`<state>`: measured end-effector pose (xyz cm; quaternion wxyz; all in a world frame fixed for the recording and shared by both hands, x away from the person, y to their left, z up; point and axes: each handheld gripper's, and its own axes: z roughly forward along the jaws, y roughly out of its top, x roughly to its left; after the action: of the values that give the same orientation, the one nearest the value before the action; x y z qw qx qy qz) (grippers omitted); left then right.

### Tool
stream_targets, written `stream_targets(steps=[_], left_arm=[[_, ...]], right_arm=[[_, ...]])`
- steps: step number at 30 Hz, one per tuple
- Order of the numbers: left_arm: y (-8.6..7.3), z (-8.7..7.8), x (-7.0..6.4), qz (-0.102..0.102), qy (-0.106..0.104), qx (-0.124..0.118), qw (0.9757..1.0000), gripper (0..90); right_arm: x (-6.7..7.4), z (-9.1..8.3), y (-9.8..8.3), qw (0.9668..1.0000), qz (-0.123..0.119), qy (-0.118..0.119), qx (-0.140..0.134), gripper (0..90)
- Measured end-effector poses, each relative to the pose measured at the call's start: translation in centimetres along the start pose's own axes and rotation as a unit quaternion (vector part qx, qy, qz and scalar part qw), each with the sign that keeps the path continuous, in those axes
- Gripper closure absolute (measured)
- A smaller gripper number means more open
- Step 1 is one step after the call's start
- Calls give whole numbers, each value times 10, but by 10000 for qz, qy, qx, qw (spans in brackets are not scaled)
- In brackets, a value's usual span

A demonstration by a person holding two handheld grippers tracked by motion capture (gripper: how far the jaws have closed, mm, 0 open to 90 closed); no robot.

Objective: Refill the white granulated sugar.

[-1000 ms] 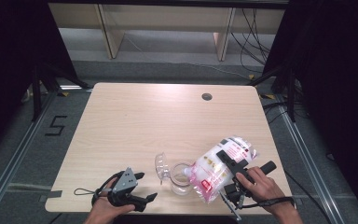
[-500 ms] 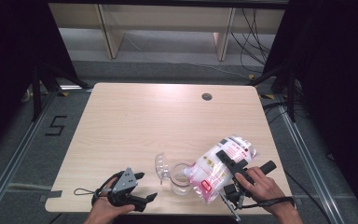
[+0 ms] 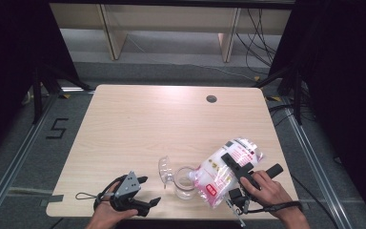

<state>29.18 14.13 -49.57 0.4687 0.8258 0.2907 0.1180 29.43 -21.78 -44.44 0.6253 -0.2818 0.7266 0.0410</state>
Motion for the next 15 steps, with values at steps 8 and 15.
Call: stream_targets(steps=[8, 15], left_arm=[[0, 0, 0, -13, 25, -12, 10000, 164], [0, 0, 0, -4, 31, -25, 10000, 165]], right_arm=[[-2, 2, 1, 9997, -221, 51, -16, 520], [-1, 1, 2, 10000, -8, 26, -1, 522]])
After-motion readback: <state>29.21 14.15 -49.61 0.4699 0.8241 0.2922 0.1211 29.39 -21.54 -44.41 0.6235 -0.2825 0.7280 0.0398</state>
